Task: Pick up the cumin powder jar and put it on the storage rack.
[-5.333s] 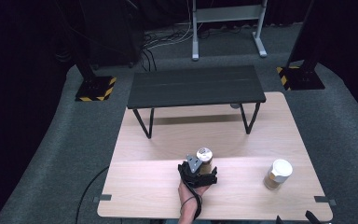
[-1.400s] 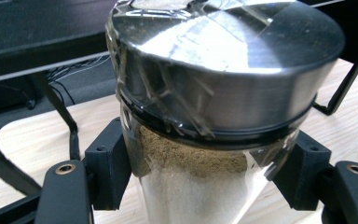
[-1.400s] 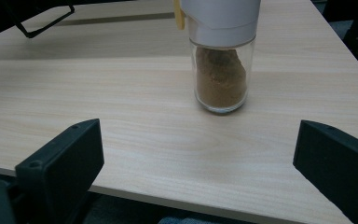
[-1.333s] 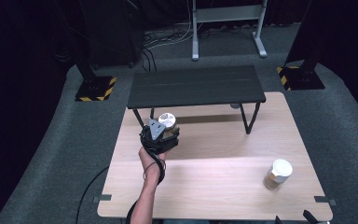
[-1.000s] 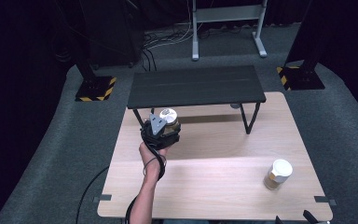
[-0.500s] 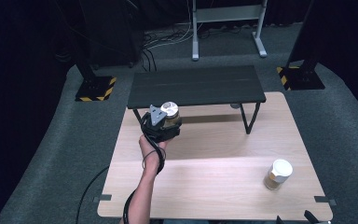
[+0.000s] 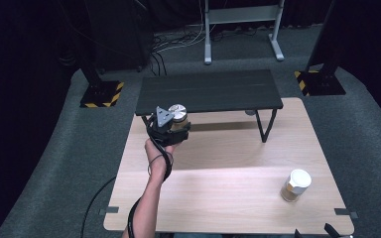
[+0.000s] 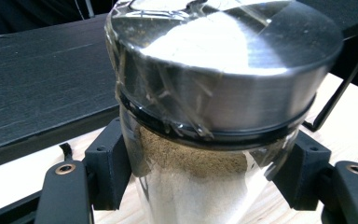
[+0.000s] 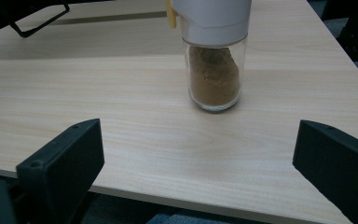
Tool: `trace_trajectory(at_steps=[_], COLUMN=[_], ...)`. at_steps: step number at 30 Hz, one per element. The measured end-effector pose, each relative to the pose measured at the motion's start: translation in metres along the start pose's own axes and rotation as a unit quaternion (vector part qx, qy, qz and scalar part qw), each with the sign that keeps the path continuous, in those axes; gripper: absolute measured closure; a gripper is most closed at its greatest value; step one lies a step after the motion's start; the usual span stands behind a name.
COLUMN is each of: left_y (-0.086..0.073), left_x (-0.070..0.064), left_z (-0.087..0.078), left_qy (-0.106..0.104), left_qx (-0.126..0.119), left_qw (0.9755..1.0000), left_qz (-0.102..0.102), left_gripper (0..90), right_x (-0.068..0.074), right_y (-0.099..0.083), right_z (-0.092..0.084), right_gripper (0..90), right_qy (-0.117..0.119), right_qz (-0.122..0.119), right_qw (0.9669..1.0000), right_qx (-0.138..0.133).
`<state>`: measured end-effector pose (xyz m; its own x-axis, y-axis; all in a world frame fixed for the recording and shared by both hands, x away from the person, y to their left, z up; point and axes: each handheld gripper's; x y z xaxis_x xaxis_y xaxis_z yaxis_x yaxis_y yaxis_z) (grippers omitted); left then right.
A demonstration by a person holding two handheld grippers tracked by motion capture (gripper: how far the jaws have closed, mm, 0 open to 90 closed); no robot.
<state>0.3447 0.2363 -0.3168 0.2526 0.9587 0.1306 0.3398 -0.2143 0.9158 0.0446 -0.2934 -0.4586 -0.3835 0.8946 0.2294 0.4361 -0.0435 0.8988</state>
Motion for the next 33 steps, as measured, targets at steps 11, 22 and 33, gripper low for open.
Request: trace_trajectory(at_steps=[11,22,33], left_y=[0.008,0.015,0.024], left_x=[0.006,0.015,0.024], left_z=[0.000,0.001,0.003], left_qy=[0.003,0.002,-0.002], left_qx=[0.002,0.003,0.008], left_qw=[1.0000,1.0000,0.9998], left_qz=[0.002,-0.007,-0.016], left_gripper=[30.3,30.3,30.3], right_x=[0.000,-0.002,-0.002], right_y=[0.000,0.000,0.000], right_z=[0.001,0.000,0.000], right_gripper=[1.0,1.0,1.0], right_qy=[0.002,0.003,0.001], right_qz=[-0.001,0.001,0.002], right_qw=[1.0000,1.0000,1.0000], right_qx=[0.001,0.002,0.002])
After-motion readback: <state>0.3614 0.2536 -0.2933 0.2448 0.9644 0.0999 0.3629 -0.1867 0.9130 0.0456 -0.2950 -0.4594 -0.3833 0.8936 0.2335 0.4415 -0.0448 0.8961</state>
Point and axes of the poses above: each handheld gripper's, and its own axes: z roughly forward along the jaws, y roughly out of its top, x roughly to its left, and after that the axes turned 14 degrees about y, right-handed
